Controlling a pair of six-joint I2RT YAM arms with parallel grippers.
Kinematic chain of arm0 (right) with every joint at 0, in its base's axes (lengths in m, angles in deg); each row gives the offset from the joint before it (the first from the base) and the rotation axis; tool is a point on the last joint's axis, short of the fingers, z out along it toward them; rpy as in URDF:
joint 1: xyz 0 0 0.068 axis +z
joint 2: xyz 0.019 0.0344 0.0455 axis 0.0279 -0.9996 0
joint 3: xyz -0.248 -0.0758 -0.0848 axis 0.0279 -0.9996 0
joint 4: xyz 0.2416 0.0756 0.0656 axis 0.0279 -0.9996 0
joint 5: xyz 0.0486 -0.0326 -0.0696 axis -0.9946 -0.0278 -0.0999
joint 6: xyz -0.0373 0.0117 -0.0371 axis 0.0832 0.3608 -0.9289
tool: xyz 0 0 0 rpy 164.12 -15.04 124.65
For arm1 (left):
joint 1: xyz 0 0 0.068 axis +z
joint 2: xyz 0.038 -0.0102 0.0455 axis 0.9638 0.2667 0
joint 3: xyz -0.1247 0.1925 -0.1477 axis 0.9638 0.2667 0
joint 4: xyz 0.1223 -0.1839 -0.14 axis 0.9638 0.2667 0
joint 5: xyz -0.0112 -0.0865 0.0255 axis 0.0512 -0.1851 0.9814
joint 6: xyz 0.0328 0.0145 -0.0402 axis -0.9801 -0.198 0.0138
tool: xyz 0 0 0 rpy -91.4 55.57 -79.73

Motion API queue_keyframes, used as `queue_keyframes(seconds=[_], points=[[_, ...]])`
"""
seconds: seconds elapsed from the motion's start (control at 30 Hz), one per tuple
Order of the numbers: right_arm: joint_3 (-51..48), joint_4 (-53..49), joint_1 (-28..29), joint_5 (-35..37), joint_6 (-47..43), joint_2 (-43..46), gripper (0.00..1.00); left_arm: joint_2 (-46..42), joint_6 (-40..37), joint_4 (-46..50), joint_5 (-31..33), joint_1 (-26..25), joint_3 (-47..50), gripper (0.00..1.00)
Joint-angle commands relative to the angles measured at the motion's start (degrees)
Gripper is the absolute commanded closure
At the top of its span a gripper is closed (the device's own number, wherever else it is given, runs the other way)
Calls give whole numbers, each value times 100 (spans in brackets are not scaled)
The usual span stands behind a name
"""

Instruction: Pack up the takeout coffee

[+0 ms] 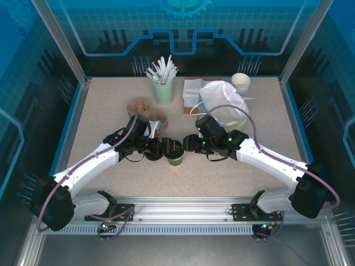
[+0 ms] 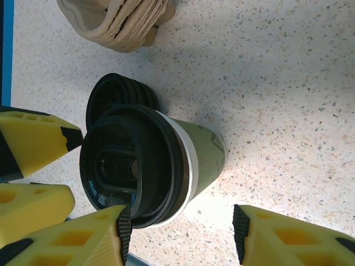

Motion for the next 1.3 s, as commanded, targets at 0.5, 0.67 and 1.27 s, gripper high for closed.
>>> queue_keyframes(seconds=[0.5, 0.67, 1.27], points=[[-187, 97, -99, -86, 34, 104, 46, 135, 26, -98, -195, -275, -42, 15], [-206, 107, -93, -95, 35, 101, 46, 142, 27, -60, -161, -324, -56, 15], [-149, 273, -99, -325, 5, -207, 46, -214, -101, 387, 147, -63, -157, 15]])
